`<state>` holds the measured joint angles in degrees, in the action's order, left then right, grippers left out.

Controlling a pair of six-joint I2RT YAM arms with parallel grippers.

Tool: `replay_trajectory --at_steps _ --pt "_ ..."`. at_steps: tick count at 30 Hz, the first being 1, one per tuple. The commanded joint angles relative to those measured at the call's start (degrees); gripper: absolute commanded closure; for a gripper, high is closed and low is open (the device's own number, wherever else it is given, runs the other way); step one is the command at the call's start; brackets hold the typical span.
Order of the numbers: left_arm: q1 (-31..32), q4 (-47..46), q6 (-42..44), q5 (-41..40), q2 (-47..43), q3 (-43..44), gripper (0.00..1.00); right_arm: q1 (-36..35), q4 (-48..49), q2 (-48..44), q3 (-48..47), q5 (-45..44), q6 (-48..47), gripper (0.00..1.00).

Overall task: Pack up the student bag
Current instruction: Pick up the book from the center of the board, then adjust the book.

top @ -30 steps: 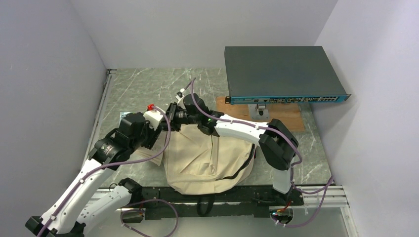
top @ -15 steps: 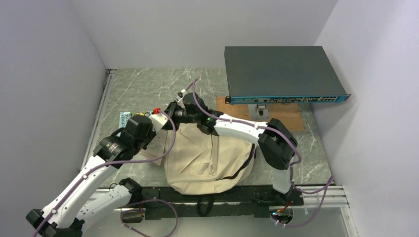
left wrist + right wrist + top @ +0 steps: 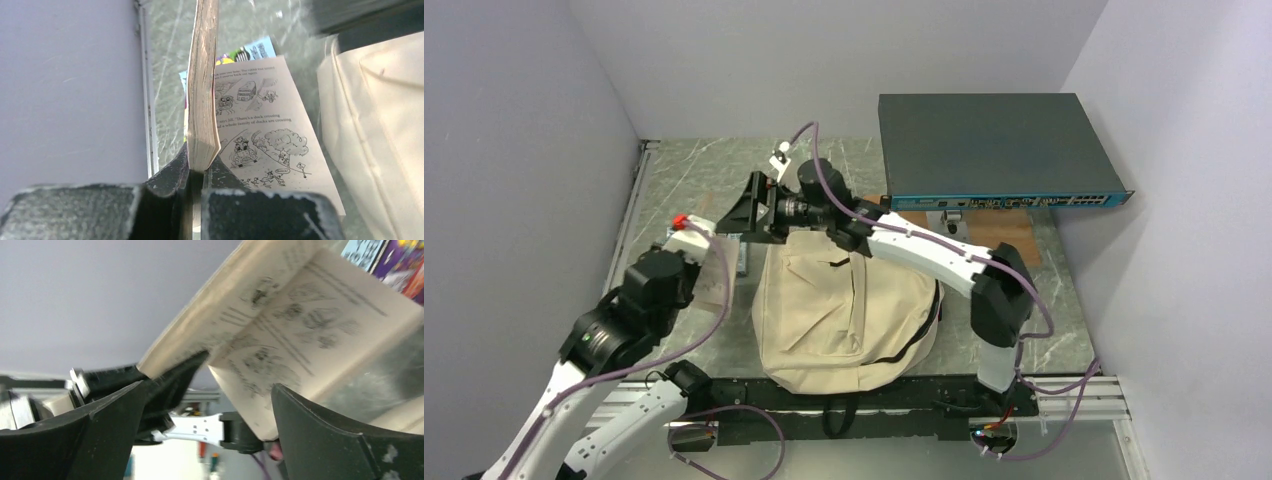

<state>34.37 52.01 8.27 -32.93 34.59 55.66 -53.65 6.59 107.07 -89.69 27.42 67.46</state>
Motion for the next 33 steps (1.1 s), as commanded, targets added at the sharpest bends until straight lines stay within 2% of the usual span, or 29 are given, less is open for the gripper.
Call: replay_trajectory --at_steps 1,4,8,11,15,18,21,25,29,33 --pt "-0.1 -6.05 -5.86 -5.55 -4.82 5.86 1.0 1.72 -13.2 -11.03 -5.82 -2.46 -24.81 0.0" --pt "-0.09 -7.7 -10.66 -4.16 -5.03 8.17 1.0 2.97 -21.83 -15.85 -5.89 -7.79 -37.16 0.0" --pt "-0.09 -5.23 -19.9 -1.58 -1.04 15.82 1.0 3.72 -24.86 -24.78 1.59 -13.67 -51.04 0.0" --pt "-0.1 -4.99 -28.21 2.85 1.92 21.36 1.0 3.75 -24.86 -31.0 8.8 -14.34 -56.17 0.0" --pt "-0.1 -10.11 -41.01 13.58 4.68 24.74 1.0 3.81 -22.79 -37.62 15.67 -13.9 -58.04 0.0" --pt "-0.18 -15.55 -53.73 21.39 6.01 24.41 1.0 3.81 -19.38 -40.17 19.1 -10.27 -56.53 0.0" --pt "-0.27 -21.06 -62.4 24.9 5.81 22.79 1.0 3.81 -14.53 -42.82 22.88 -8.75 -53.7 0.0" --pt "-0.51 -33.41 -70.74 31.42 2.21 15.56 1.0 3.95 -9.99 -43.5 24.2 -9.06 -47.03 0.0" --pt "-0.77 -46.75 -80.12 39.34 0.12 6.5 1.0 5.53 -3.9 -42.25 22.85 -5.1 -34.98 0.0" --pt "-0.82 -67.17 -88.69 47.25 0.67 -4.12 1.0 6.08 5.86 -40.67 22.9 -0.99 -19.06 0.0"
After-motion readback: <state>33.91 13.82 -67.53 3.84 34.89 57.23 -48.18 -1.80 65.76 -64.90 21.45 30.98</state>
